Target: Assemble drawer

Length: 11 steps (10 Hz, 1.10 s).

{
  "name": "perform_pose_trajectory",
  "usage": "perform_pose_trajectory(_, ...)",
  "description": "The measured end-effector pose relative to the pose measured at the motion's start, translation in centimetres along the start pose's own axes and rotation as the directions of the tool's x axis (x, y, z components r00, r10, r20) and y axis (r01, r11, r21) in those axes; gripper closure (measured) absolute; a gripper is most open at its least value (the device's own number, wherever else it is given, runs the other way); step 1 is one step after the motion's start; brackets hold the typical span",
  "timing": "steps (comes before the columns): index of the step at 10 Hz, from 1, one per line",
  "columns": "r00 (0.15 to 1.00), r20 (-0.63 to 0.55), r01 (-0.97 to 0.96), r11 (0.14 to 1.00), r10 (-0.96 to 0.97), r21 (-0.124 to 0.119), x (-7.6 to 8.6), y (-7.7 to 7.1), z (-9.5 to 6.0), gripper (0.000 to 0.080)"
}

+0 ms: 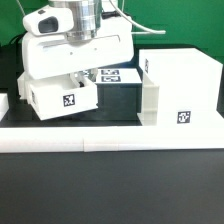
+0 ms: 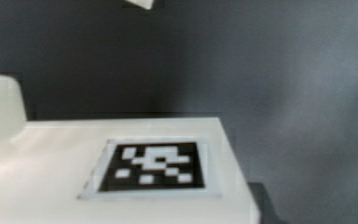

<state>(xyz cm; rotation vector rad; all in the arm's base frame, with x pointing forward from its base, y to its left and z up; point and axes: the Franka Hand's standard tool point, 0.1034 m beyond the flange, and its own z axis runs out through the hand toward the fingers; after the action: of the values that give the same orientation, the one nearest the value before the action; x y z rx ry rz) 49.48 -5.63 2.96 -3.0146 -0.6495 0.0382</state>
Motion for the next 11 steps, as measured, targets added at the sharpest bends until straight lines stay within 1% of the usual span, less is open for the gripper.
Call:
perform_pose_trajectory(2, 0.974, 0.011, 0.227, 0.974, -0.227, -0.003, 0.2, -0.4, 0.3, 0.0757)
perform_pose_trajectory(3, 0.943, 0.016, 0.334, 0.943, -0.334, -0.012, 0.8, -0.5, 0.3, 0.0757)
perform_pose_trajectory(4, 0.894, 0.027, 0.447, 0.894, -0.447, -0.018, 1.2, -0.4, 0.4, 0.0757)
perform_pose_trajectory(5, 0.857, 0.039, 0.515, 0.857, -0.514, -0.02, 1.3, -0.4, 0.5, 0.0757)
perform_pose_trajectory(6, 0.852, 0.04, 0.523, 0.852, -0.522, -0.019, 1.2, -0.2, 0.6, 0.0757)
perform_pose_trajectory(7, 0.804, 0.046, 0.595, 0.804, -0.594, -0.017, 1.0, 0.0, 0.6, 0.0757)
perform_pose_trajectory(8, 0.779, 0.048, 0.626, 0.78, -0.625, -0.015, 1.0, 0.1, 0.6, 0.0757)
perform_pose_trajectory(10, 0.649, 0.063, 0.76, 0.65, -0.758, -0.008, 0.8, 0.4, 0.6, 0.0757)
perform_pose_trajectory(11, 0.579, 0.074, 0.814, 0.58, -0.812, -0.002, 1.0, 0.4, 0.5, 0.0757)
